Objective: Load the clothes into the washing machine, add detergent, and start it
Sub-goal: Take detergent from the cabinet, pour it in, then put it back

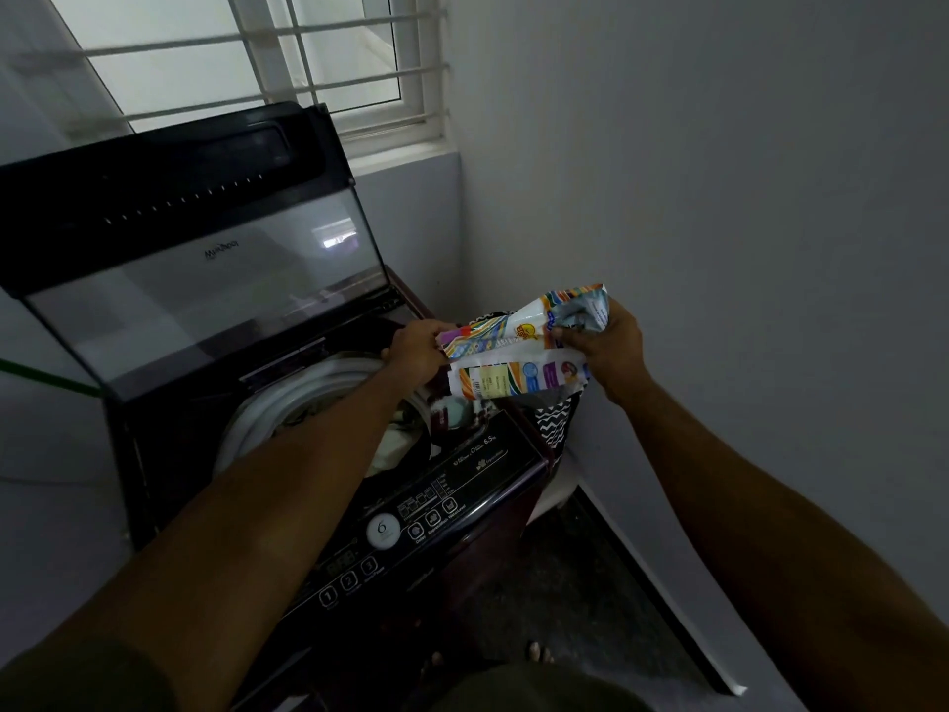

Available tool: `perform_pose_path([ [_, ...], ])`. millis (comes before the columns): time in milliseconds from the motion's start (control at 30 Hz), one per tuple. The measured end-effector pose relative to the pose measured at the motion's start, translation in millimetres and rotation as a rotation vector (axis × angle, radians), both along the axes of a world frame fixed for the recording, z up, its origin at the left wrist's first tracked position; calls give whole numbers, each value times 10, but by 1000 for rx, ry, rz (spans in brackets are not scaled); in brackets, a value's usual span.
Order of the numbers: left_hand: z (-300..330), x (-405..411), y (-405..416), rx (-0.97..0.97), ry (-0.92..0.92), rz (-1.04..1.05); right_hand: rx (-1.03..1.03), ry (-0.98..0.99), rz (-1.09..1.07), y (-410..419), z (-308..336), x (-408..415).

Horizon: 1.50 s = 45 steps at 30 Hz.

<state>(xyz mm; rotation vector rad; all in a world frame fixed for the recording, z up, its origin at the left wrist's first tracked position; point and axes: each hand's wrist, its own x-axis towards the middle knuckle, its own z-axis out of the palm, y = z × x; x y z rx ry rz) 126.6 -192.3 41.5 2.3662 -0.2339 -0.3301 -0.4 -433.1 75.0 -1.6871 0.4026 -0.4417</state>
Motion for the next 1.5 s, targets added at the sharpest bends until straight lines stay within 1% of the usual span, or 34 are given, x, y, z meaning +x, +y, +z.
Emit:
perform_pose_path([
  [67, -147, 108, 11, -58, -11, 1, -8, 6, -5, -17, -1, 8],
  [200, 112, -54, -33, -89, 26, -53, -3, 26, -23, -82, -9, 0],
  [367, 257, -79, -130, -86, 32, -160, 137, 34, -16, -185, -42, -76],
  [500, 398, -77, -205, -107, 27, -189, 245, -8, -30, -184, -25, -151],
  [633, 533, -74, -273, -156, 10, -179, 321, -9, -47, -199, -60, -173],
  [867, 698, -81, -378, -141, -30, -129, 477, 24, -110, -223, -198, -165],
  [967, 751, -89, -415, -168, 0, -118, 553, 32, -117, -190, -263, -184],
  [1067, 782, -82, -439, -190, -7, -91, 637, 23, -117, -154, -308, -202],
  [1167, 856, -71, -488, -208, -41, -45, 728, 38, -82, -130, -364, -224],
  [1267, 967, -81, -567, -218, -108, -70, 791, 88, -45, -67, -404, -262],
  [1400, 1097, -85, -644, -169, -262, -112, 796, 92, 44, 14, -399, -242],
  [1500, 1181, -40, -638, -141, -363, -129, 808, 124, 52, 69, -354, -202],
])
